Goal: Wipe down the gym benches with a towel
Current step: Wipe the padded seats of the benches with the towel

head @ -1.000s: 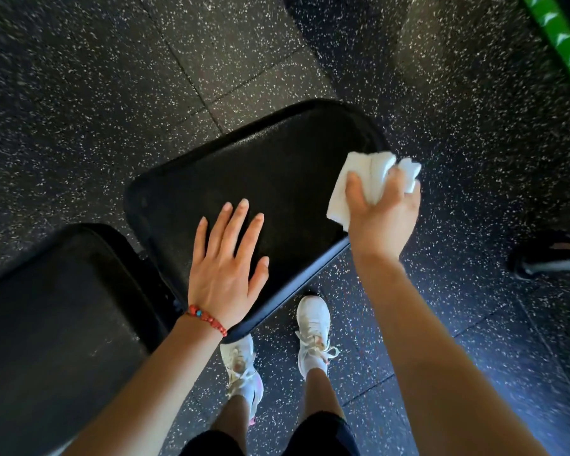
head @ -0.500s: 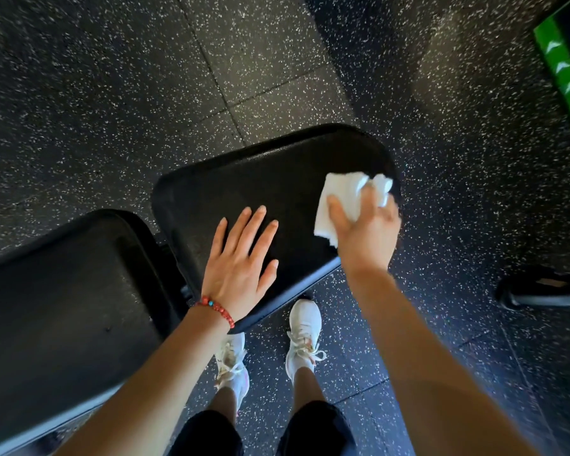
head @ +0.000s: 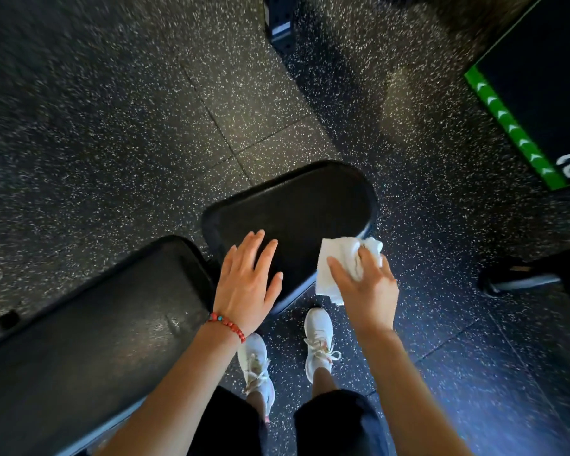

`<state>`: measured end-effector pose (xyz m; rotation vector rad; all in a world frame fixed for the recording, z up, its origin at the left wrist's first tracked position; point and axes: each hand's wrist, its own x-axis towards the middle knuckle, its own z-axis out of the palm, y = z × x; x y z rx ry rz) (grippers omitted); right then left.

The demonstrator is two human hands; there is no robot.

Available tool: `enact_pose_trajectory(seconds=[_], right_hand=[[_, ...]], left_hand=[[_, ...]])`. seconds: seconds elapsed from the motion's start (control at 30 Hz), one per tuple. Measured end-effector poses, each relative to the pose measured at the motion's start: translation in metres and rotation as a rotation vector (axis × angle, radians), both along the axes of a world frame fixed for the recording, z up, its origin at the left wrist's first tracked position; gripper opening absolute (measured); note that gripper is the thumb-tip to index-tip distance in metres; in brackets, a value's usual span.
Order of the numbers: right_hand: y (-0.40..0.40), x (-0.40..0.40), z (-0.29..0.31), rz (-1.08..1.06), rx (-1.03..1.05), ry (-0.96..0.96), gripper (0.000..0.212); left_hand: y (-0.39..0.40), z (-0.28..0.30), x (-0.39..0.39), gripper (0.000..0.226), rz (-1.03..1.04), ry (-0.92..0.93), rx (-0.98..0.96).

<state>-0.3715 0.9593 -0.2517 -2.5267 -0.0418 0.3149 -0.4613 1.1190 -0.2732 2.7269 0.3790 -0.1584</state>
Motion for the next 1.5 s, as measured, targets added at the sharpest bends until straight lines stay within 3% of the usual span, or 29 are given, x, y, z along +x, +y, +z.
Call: enact_pose_trajectory(seconds=[0.17, 0.4, 0.7, 1.03, 1.5], right_hand=[[0.002, -0.023, 0.055, -0.220, 0.166, -0.017, 0.037], [-0.021, -0.051, 0.130, -0.308, 0.273, 0.018, 0.046], [-0.074, -0.058, 0.200, -0.494, 0.427, 0.049, 0.082], [-0.173, -0.001, 0.229, -0.645, 0.574, 0.119, 0.070], [-0.286, 0.124, 0.250, -0.641, 0.523, 0.093, 0.071]], left_hand=[[0.003, 0.056, -0.016, 0.050, 0.001, -0.035, 0.011], [-0.010, 0.131, -0.024, 0.051, -0.055, -0.105, 0.034], [-0.050, 0.202, -0.007, 0.051, -0.164, -0.175, 0.049], [-0.139, 0.231, 0.061, 0.051, -0.240, -0.171, 0.084], [-0.248, 0.253, 0.203, 0.048, -0.289, -0.141, 0.080]])
